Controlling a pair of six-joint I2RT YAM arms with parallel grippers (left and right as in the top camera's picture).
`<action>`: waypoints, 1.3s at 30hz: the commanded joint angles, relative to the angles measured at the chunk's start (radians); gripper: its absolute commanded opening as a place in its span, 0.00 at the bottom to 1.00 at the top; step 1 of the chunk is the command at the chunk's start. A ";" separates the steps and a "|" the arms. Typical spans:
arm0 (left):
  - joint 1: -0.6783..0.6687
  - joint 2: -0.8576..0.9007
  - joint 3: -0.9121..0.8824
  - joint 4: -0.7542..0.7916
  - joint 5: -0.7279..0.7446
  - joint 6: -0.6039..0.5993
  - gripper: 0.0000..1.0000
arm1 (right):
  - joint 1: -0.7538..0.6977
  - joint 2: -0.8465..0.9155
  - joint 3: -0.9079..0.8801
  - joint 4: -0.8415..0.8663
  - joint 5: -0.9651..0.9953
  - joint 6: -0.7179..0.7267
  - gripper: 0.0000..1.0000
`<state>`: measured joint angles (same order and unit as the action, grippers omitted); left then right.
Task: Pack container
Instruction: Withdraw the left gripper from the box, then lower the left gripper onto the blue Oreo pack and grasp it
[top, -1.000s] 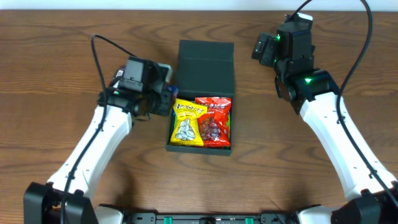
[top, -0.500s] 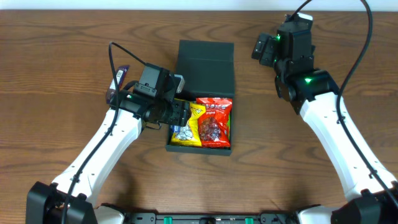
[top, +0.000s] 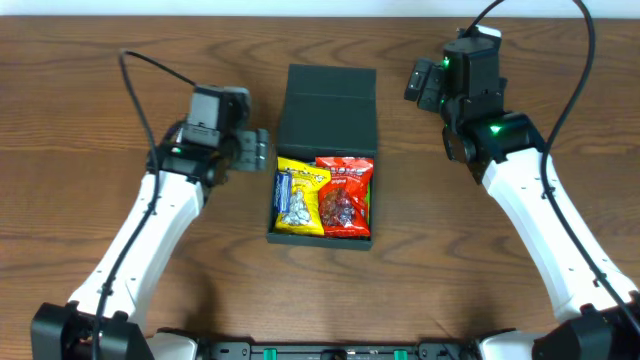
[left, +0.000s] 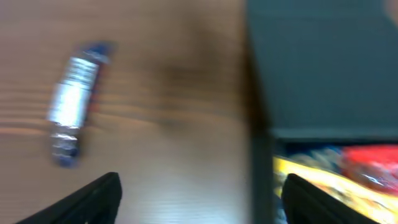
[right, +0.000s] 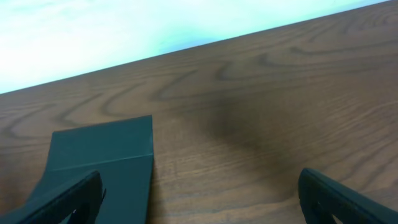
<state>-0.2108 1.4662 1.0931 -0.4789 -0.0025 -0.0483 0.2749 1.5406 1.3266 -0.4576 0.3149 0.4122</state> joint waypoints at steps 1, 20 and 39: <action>0.040 0.004 0.016 0.040 -0.168 0.116 0.87 | -0.008 -0.003 -0.003 -0.003 0.018 -0.010 0.99; 0.279 0.356 0.016 0.220 -0.063 0.270 0.86 | -0.008 -0.003 -0.003 -0.006 0.018 -0.010 0.99; 0.337 0.471 0.016 0.258 0.048 0.280 0.69 | -0.008 -0.003 -0.003 -0.007 0.018 -0.010 0.99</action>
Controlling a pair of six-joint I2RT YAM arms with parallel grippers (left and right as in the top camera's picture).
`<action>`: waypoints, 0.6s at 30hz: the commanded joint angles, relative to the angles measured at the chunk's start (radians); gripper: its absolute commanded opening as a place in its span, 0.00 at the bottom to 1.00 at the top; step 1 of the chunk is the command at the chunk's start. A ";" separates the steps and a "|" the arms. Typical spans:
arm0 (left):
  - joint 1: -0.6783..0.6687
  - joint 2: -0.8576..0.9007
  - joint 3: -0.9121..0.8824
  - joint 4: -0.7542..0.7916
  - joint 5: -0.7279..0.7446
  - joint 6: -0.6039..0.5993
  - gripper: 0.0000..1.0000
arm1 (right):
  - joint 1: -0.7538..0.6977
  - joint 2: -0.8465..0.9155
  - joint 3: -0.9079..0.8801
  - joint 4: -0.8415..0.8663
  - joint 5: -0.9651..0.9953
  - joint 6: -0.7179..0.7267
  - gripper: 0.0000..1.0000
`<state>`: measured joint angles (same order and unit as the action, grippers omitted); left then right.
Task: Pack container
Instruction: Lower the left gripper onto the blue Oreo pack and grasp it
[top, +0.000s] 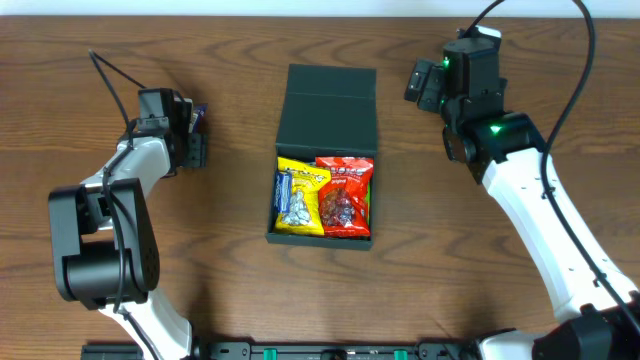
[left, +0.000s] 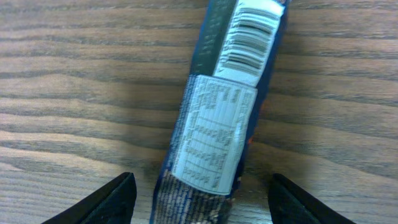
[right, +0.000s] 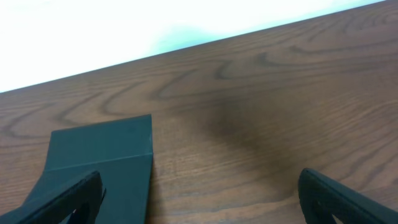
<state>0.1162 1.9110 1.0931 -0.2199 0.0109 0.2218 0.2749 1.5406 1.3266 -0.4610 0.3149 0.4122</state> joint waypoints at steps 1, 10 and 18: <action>0.011 0.026 0.016 0.000 0.034 0.011 0.69 | -0.008 -0.003 -0.003 -0.004 0.018 -0.010 0.99; 0.010 0.026 0.016 -0.032 0.042 -0.002 0.21 | -0.008 -0.003 -0.003 -0.003 0.019 -0.010 0.99; 0.007 -0.032 0.017 -0.082 0.046 -0.069 0.09 | -0.031 -0.003 -0.003 -0.003 0.026 -0.010 0.99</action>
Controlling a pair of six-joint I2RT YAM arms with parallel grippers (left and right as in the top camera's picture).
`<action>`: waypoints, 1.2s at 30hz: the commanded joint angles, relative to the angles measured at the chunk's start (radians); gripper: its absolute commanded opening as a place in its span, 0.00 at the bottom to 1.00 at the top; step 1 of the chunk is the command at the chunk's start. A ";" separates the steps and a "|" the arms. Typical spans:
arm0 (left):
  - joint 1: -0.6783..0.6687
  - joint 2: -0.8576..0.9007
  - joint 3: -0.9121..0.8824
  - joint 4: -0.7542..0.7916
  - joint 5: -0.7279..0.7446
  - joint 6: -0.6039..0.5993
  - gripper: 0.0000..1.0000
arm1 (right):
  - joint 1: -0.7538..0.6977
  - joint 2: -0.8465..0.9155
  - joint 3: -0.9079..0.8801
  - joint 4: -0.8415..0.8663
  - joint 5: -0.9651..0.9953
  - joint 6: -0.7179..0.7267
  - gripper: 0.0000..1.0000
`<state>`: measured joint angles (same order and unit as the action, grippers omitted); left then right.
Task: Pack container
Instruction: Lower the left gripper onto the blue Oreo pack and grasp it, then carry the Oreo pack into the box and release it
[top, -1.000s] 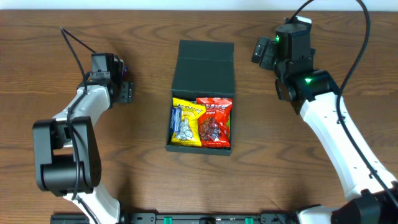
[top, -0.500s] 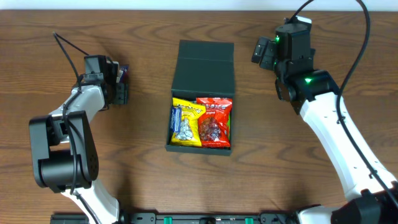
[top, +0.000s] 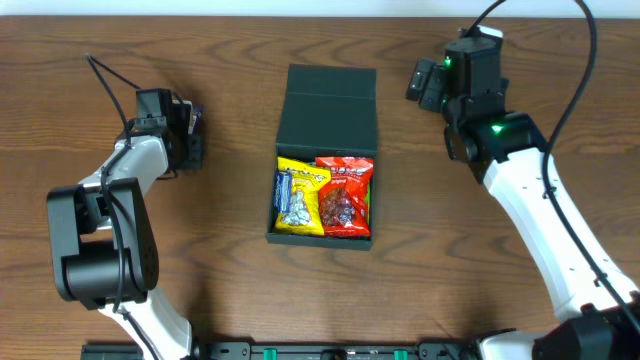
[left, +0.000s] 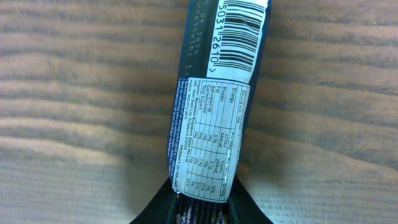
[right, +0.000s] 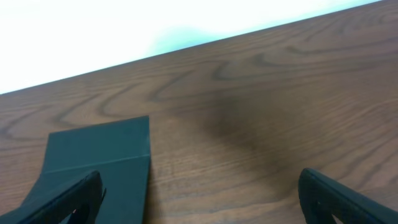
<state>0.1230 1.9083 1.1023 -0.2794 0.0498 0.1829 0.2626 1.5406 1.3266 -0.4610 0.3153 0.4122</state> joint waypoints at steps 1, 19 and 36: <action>0.000 -0.054 0.008 -0.032 0.014 -0.030 0.09 | -0.027 -0.003 -0.003 -0.003 0.025 -0.010 0.99; -0.277 -0.504 0.008 -0.305 0.209 -0.277 0.06 | -0.119 -0.003 -0.003 0.046 0.025 -0.009 0.99; -0.558 -0.503 0.008 -0.379 0.405 -0.528 0.29 | -0.119 -0.003 -0.003 0.045 0.024 -0.010 0.99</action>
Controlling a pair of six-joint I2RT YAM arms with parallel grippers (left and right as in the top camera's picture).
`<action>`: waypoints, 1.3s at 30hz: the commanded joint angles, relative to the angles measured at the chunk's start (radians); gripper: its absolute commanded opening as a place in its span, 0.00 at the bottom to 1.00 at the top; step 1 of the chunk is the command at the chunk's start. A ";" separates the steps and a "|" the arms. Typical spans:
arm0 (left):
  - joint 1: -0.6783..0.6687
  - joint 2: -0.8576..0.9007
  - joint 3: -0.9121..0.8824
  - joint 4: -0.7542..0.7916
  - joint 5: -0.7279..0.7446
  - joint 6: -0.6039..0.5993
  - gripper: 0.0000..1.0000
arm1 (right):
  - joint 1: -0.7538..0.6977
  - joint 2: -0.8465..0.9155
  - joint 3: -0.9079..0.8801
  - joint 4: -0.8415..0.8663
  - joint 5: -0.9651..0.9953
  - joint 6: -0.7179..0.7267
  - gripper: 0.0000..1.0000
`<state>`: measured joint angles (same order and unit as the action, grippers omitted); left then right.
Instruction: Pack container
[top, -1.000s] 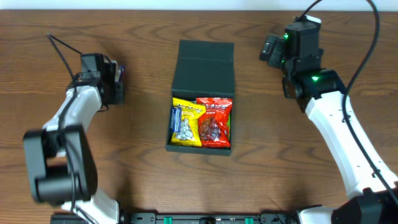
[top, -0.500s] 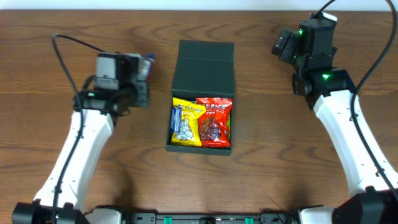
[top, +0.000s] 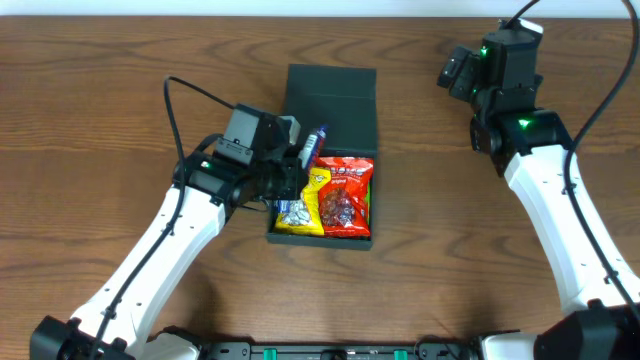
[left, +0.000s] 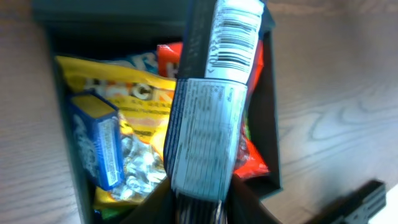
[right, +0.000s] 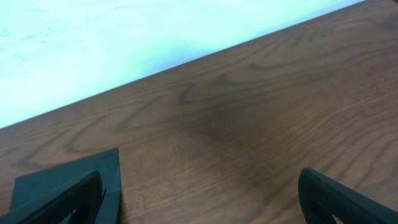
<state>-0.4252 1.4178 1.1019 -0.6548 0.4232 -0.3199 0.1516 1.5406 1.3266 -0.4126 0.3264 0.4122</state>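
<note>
The dark green box (top: 320, 238) lies in the middle of the table with its lid (top: 330, 100) folded back. A yellow bag (top: 296, 205) and a red bag (top: 343, 195) fill it. My left gripper (top: 297, 168) is shut on a blue snack bar (top: 314, 143), which hangs tilted over the box's upper left part. In the left wrist view the bar (left: 208, 118) shows its white label above both bags, and a small blue packet (left: 96, 140) lies on the yellow bag. My right gripper (top: 455, 72) is open, up at the back right, with nothing between its fingers (right: 62, 199).
The wooden table (top: 100, 80) stretches to both sides of the box. In the right wrist view the lid's corner (right: 68, 171) shows at lower left and the table's far edge (right: 186, 59) meets a pale background. Cables (top: 175, 95) arch over each arm.
My left gripper was shut on the bar at the table's far left; now it holds the bar over the open box. The right arm has shifted a little to the right.
My left gripper was open beside the box, with the bar lying on the table to its left. Then it stood open around the bar at the far left, then shut on it. Now the bar is held above the bags in the box.
</note>
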 joint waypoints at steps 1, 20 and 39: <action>-0.014 -0.013 0.008 -0.003 0.047 -0.025 0.29 | -0.008 -0.003 -0.003 -0.003 0.013 -0.009 0.99; 0.032 -0.013 0.008 0.202 -0.144 0.040 0.42 | -0.008 0.011 -0.003 -0.037 -0.150 -0.010 0.74; 0.376 0.234 0.008 0.702 -0.089 0.053 0.07 | -0.002 0.136 -0.003 -0.107 -0.318 0.032 0.02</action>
<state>-0.0761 1.6020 1.1023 0.0322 0.2436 -0.2493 0.1516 1.6398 1.3262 -0.5182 0.0383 0.4133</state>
